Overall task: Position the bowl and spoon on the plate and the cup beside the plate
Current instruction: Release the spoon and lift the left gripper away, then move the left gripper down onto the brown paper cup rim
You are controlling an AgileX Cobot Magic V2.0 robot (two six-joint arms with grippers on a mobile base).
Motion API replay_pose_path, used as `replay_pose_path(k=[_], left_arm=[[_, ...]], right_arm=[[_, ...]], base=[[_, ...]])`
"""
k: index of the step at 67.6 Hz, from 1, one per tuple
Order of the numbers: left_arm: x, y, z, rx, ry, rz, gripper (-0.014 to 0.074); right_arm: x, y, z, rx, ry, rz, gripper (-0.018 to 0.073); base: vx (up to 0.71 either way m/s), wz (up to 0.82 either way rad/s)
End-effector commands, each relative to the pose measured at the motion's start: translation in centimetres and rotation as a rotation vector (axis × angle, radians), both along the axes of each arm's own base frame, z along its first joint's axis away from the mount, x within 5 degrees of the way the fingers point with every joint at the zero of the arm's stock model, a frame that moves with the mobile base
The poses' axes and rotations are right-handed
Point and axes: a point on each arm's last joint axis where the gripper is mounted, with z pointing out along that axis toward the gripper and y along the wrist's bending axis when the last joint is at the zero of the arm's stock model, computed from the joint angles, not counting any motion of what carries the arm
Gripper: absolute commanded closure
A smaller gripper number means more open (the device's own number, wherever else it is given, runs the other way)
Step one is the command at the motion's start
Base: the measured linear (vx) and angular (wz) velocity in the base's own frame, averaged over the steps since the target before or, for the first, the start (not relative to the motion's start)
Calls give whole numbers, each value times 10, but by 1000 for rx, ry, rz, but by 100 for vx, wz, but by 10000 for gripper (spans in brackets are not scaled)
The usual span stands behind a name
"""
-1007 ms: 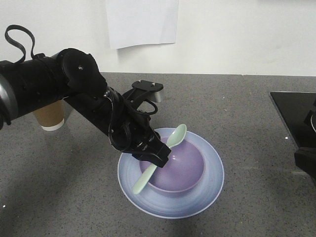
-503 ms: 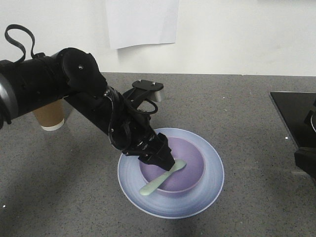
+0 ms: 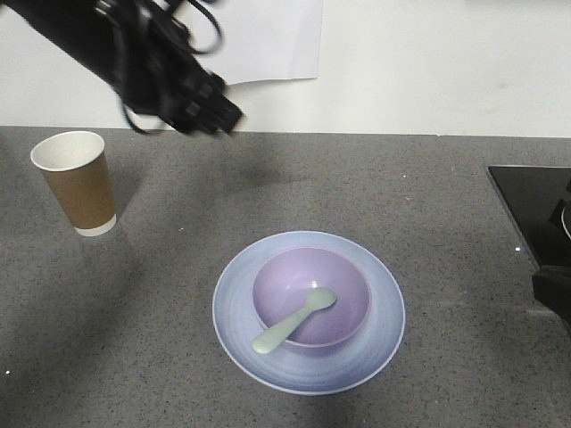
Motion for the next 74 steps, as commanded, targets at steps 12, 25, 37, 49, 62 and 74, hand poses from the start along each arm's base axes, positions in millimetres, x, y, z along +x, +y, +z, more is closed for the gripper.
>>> replay_pose_path(k=[12,25,37,49,62,74], left_arm=[[-35,95,78,67,-331,373,234],[-36,161,87,78,-366,637,235],[-15,202,71,1,-295,743,238],[23,203,40,-108,-175,667,238],[63,201,-4,-128,-26,651,238],[85,197,-33,-149,60,624,238]], right_arm=[[3,-1,13,36,-83,-21,565],[3,-1,13,36,-83,-21,565],[3,0,14,38,-84,-21,565],[3,0,13,38,-83,-21,565],[3,0,13,39,-82,-21,565],[3,0,13,42,-81,-22,565]], base=[[0,0],[0,0],[0,0],[0,0],[0,0],[0,0]])
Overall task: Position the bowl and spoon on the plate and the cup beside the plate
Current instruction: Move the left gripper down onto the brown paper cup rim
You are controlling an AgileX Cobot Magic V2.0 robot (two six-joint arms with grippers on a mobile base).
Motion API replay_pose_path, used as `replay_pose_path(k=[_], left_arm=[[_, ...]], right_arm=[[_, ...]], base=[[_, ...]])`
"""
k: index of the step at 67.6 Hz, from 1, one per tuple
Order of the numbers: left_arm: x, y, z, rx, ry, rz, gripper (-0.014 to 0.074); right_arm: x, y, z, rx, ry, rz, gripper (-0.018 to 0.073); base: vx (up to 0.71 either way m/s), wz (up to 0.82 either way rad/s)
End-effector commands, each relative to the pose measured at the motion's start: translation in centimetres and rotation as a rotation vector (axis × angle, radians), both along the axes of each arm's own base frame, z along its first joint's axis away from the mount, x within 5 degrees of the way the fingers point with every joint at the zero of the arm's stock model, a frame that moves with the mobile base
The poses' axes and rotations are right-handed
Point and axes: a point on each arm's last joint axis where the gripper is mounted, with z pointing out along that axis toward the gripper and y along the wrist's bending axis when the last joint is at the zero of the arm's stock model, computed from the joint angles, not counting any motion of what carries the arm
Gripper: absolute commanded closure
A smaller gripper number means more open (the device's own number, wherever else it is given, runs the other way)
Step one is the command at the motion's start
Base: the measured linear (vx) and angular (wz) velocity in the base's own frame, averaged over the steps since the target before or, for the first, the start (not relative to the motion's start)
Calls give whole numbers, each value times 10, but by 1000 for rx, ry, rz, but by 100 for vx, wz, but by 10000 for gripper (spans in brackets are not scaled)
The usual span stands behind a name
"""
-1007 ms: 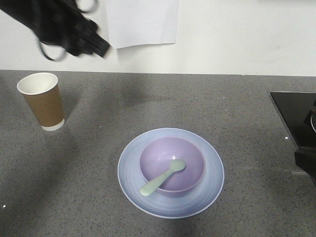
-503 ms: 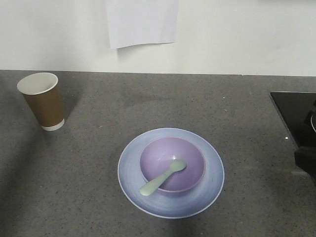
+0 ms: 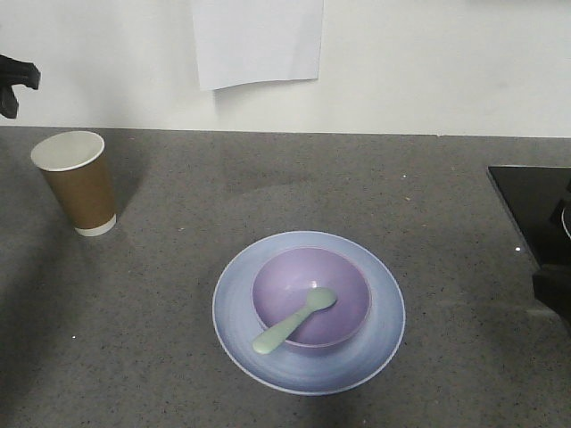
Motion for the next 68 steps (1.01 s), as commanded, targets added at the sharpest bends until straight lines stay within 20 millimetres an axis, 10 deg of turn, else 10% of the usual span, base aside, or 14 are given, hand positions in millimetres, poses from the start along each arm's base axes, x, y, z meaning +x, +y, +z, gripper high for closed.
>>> replay_pose_path(k=[1,50,68], left_arm=[[0,-2,16,-24,-94,-12,238],[40,-1,-50,-50,52,-13,247],[37,-1,-51,-35,88,-47,560]], right_arm=[[3,0,13,40,-80,-21,565],[3,0,13,46,-77,-21,565],[3,0,13,46,-77,-21,565]], base=[[0,0],[0,0],[0,0]])
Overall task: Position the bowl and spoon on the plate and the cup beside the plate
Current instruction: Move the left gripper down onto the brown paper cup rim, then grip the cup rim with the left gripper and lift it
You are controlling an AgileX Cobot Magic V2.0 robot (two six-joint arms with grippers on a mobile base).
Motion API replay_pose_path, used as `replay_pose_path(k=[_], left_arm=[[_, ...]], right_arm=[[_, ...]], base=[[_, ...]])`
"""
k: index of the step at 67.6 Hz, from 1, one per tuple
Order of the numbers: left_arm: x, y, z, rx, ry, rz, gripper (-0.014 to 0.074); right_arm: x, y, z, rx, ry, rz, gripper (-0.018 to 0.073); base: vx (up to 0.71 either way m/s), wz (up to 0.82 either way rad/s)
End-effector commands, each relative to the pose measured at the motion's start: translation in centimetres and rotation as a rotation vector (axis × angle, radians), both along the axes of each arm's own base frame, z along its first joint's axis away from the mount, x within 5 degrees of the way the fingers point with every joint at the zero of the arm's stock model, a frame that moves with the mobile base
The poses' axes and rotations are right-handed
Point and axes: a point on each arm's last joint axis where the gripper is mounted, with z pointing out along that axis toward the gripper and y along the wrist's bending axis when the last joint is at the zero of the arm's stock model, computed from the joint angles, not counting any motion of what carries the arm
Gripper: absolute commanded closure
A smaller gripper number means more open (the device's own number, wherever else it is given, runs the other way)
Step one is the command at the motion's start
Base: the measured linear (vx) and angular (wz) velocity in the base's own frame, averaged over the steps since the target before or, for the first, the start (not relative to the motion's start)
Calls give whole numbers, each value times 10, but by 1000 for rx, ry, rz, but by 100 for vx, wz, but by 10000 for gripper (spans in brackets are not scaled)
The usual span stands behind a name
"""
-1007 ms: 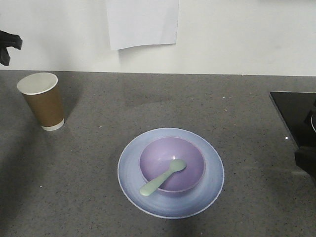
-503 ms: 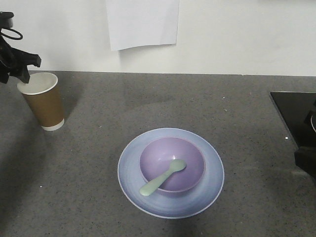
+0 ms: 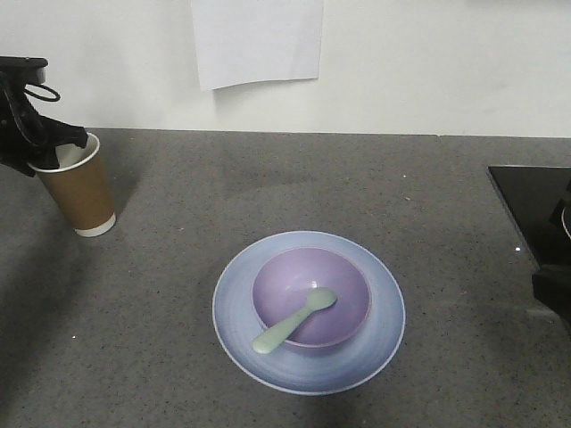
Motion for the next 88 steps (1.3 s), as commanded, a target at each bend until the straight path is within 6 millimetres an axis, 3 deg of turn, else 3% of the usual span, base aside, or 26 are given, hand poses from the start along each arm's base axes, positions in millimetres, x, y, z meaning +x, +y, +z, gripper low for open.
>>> replay_pose_path(k=[1,12,18,32,38,47,57,78,88], left_arm=[[-11,0,38,3,-104,-12,583],[-21,-8,52,-56,-111,-69,605],[-30,-19,70,-161,-162,-108,605],[-62,-57,117,-256,-275,-217,605],[-79,-76,124,-256,-278,-274,605],[-104,-95,115,-243,-226,-365,605],[-125,-99,101,-213,-163,-384,605],[-134,-104,63,-264,-37,-412,605],[-134,-106,55,-285,-25,-422,605]], right_arm=[[3,0,13,43,-78,-21,565],[3,0,13,43,-78,-21,565],[3,0,13,43,-78,-21,565],[3,0,13,40,-71,-19,565],[3,0,12,39,-68,-18,565],[2,0,12,40,-61,-18,565],[2,0,12,55,-49,-25,565],[2,0,11,66,-43,-31,565],[2,0,11,66,-43,-31,565]], base=[[0,0],[0,0],[0,0],[0,0],[0,0],[0,0],[0,0],[0,0],[0,0]])
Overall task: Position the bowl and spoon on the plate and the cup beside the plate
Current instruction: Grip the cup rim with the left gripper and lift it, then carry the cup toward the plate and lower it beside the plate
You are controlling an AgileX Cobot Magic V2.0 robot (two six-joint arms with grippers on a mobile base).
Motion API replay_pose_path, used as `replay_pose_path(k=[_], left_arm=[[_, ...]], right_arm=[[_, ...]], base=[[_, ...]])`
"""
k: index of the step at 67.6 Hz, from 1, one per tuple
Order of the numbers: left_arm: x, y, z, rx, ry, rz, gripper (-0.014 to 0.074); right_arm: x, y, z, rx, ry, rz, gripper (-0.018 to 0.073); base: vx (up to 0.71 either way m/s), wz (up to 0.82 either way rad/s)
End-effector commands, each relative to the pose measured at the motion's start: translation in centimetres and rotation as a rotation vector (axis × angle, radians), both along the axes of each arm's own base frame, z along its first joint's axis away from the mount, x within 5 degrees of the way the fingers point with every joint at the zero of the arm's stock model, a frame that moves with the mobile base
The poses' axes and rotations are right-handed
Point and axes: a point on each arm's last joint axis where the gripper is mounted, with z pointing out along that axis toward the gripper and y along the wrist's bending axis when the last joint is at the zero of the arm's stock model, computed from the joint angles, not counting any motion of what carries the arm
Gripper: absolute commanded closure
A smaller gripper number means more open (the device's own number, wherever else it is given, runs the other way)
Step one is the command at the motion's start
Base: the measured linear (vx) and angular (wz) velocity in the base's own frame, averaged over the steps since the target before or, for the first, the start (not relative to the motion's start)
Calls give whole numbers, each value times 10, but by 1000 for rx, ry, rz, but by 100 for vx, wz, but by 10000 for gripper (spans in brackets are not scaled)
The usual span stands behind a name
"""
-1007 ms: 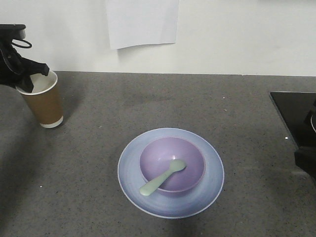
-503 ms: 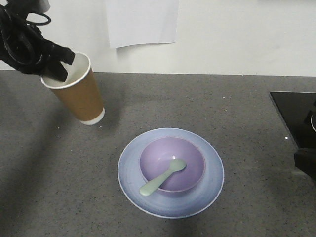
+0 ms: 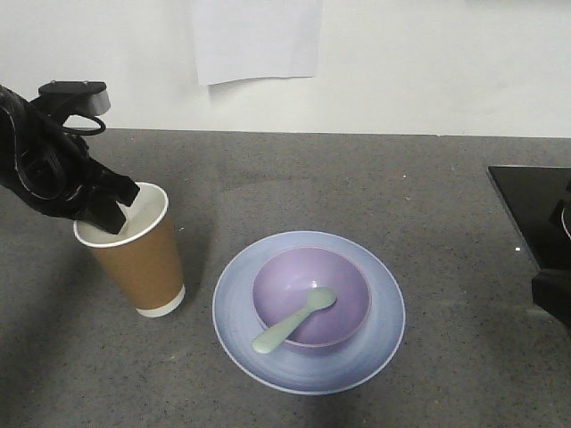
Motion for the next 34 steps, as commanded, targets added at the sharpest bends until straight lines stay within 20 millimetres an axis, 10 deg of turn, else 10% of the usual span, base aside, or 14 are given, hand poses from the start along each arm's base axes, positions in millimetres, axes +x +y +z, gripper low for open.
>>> replay_pose_path(k=[1,34], left_arm=[[-8,-6,19,-63,-75,-8,605],[9,-10,-3,-76,-30,6,605]], right_arm=[[3,0,13,36,-73,-18,565],[3,0,12,38,-70,-19,565]], base=[[0,0],[0,0]])
